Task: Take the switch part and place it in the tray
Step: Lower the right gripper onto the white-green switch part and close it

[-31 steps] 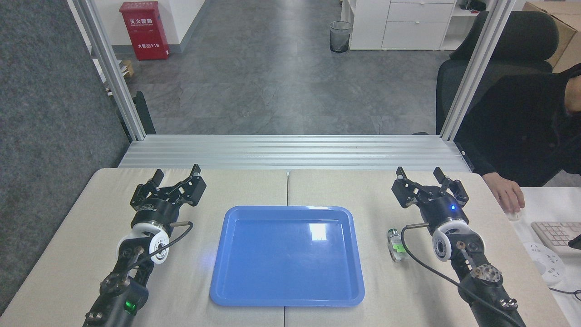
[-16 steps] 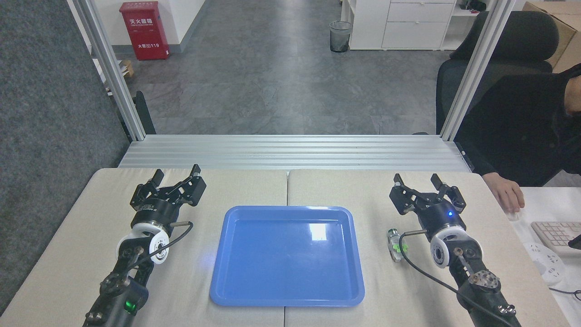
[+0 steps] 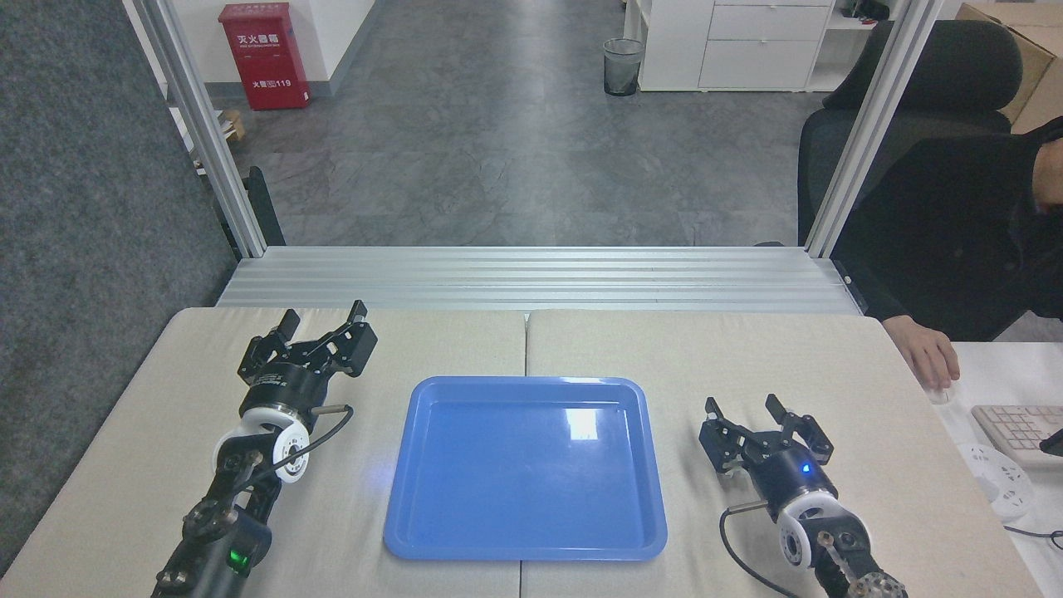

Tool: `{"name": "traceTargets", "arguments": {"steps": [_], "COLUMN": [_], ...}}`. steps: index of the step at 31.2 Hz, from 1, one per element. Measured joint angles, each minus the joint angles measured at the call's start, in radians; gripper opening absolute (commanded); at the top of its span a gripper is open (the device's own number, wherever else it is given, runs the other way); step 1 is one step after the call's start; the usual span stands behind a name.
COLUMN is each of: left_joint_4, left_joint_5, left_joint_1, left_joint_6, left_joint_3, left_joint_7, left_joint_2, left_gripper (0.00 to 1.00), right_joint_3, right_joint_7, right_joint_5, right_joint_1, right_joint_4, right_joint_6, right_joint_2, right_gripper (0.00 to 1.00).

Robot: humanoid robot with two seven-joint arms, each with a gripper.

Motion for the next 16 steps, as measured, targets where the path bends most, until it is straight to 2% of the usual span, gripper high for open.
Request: {"name": "traceTargets", "arguments": {"steps": [6, 9, 12, 16], "left_joint_4": [0.000, 0.000, 0.000, 0.000], "left_joint_5": [0.000, 0.000, 0.000, 0.000], "left_joint_1": [0.000, 0.000, 0.000, 0.000], "left_joint_6": [0.000, 0.000, 0.000, 0.000], "left_joint_3": [0.000, 0.000, 0.000, 0.000], "left_joint_7": [0.000, 0.000, 0.000, 0.000], "left_joint_2": [0.000, 0.000, 0.000, 0.000], "left_gripper": [1.00, 1.00, 1.00, 1.00], "right_joint_3": [0.011, 0.016, 0.020, 0.024], "right_joint_7": [0.000, 0.000, 0.000, 0.000], "right_joint_5": [0.003, 0.003, 0.004, 0.004], "right_joint_1": [0.049, 0.064, 0.075, 0.084], "right_joint_4": [-0.003, -0.001, 0.002, 0.004], "right_joint_6": [0.025, 0.030, 0.037, 0.041], "right_joint_2": [0.002, 0.003, 0.003, 0.004], "right_gripper": [0.93, 0.87, 0.77, 0.41]}}
